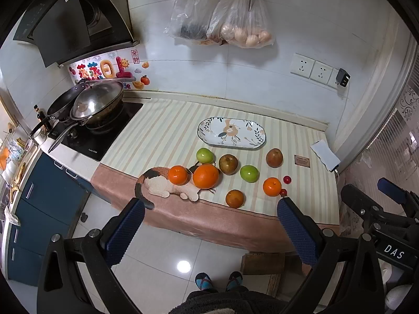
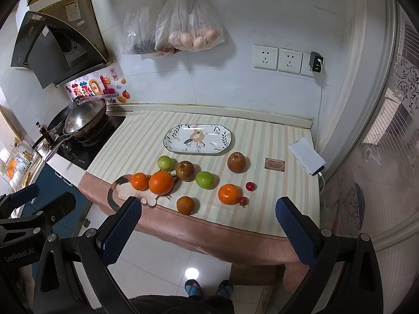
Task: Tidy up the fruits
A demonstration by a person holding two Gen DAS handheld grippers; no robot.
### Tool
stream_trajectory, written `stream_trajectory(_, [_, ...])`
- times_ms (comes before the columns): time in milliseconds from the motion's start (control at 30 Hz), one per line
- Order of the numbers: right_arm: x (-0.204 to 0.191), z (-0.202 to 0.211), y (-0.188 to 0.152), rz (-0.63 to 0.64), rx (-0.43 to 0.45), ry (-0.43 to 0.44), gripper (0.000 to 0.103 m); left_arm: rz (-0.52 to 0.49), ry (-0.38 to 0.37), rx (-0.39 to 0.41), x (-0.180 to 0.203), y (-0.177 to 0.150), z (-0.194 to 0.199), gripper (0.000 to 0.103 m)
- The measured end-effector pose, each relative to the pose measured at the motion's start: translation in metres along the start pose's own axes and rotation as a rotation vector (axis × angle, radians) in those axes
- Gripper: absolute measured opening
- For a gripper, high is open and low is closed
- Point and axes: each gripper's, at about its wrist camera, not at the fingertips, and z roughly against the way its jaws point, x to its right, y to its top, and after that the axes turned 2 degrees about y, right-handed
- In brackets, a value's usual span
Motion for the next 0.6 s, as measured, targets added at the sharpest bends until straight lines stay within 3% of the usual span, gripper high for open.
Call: stream_trajectory(600, [-0.0053,0.0054,0.0021,0.0,0.009,0.002,0.103,-0.002,0.0,0.0,-0.0005,0.0004,0.0007,0.103])
